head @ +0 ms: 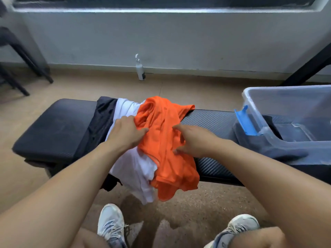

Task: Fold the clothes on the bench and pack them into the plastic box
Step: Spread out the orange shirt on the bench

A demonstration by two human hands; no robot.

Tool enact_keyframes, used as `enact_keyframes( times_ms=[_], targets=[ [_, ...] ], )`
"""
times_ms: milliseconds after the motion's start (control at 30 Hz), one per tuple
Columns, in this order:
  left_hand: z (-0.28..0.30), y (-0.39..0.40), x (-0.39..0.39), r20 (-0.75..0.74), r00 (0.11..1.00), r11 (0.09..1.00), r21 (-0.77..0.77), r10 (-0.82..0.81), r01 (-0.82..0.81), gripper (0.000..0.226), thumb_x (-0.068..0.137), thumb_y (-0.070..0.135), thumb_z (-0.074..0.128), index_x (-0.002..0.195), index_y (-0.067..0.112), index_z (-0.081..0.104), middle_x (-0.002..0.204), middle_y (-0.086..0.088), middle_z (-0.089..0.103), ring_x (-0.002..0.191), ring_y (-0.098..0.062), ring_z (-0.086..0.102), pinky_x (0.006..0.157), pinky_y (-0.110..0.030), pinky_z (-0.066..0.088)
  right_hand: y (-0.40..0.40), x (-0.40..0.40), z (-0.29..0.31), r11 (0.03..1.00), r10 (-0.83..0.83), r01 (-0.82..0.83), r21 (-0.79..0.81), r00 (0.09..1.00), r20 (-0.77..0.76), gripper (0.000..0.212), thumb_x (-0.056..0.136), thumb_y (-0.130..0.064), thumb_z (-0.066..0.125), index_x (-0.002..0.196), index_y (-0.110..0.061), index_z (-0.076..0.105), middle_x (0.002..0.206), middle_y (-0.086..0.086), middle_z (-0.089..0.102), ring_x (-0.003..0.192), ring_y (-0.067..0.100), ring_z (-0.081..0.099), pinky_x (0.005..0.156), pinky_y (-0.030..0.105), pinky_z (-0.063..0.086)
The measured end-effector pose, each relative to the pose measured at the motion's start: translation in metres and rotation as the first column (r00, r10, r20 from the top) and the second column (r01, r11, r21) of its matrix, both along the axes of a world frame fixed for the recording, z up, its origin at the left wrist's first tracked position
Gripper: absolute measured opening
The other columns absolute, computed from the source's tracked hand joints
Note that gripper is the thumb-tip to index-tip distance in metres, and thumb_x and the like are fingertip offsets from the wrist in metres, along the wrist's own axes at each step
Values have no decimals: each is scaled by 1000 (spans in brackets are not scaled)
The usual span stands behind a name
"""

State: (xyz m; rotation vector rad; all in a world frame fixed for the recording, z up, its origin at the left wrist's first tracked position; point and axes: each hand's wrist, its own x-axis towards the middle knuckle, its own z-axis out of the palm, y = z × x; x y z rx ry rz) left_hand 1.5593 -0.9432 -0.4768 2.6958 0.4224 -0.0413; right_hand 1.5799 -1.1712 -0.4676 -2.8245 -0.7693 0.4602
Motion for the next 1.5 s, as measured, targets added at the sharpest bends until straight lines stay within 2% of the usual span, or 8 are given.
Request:
enact_keyframes(
  times_ms=[200, 600, 733, 833, 1067, 1233, 1367, 1500],
  targets=[
    [3, 2, -3, 158, 987, 999, 33, -39, 35, 22, 89, 35, 66, 98, 15, 71, 101, -12, 72, 104, -38, 61, 85, -43, 51, 11, -4, -4, 997, -10, 9, -75, 1000, -12, 10, 94, -34, 64, 103, -30, 65, 99, -9, 59, 110, 20, 59, 82, 37, 47],
    [46, -14, -14, 600, 737, 829, -551, 311, 98, 6, 102, 19, 54, 99, 16, 49, 68, 9, 63, 59, -2, 61, 61, -24, 51, -27, 17, 9, 905, -420, 392, 166, 884, 203, 23, 94, -7, 46, 115, -15, 50, 120, 13, 60, 110, 36, 57, 83, 40, 42],
    [50, -18, -20, 634, 736, 825, -532, 236, 193, 7, 102, 20, 56, 99, 19, 50, 64, 9, 64, 56, -1, 59, 60, -24, 49, 6, -6, 12, 840, -259, 220, 496, 966, 10, 46, 88, -48, 70, 123, -21, 56, 115, -2, 63, 105, 18, 61, 93, 36, 49],
    [53, -17, -21, 627, 738, 744, -612, 250, 268, 8, 97, 30, 59, 93, 29, 52, 63, 8, 67, 65, -18, 62, 75, -50, 56, 28, -27, 7, 903, -201, 221, 368, 975, -92, 79, 69, -73, 72, 129, -26, 51, 119, -9, 57, 109, 14, 58, 95, 37, 50],
    [66, -19, -26, 625, 724, 655, -682, 291, 325, 5, 92, 21, 58, 90, 23, 55, 66, 9, 66, 68, -16, 62, 77, -50, 56, 38, -14, -17, 871, -327, 338, 358, 941, -92, 9, 88, -29, 53, 85, -21, 54, 98, 6, 69, 95, 31, 64, 78, 40, 53],
    [62, -5, -22, 548, 746, 807, -589, 378, 25, 9, 84, 14, 56, 81, 22, 53, 81, 7, 60, 69, 5, 52, 69, -21, 44, 31, -1, 15, 372, -499, 558, 742, 794, -347, 21, 87, -35, 42, 81, -22, 58, 79, -2, 61, 77, 22, 55, 74, 46, 47],
    [52, 1, -23, 513, 813, 872, -489, 274, 15, 36, 78, 6, 58, 109, 24, 51, 118, 4, 59, 114, -13, 55, 98, -27, 43, 17, 2, 50, -87, -332, 633, 770, 710, -621, 39, 84, -25, 44, 46, -22, 47, 49, -10, 40, 49, 11, 36, 49, 31, 32],
    [51, -16, -31, 519, 851, 827, -443, -79, 347, 56, 74, 40, 78, 124, 24, 58, 123, 13, 64, 116, 5, 57, 99, -10, 38, 14, -13, 73, -24, -45, 717, 697, 696, -717, 29, 91, -14, 53, 62, -15, 51, 47, -1, 49, 39, 11, 44, 43, 23, 38]
  ],
)
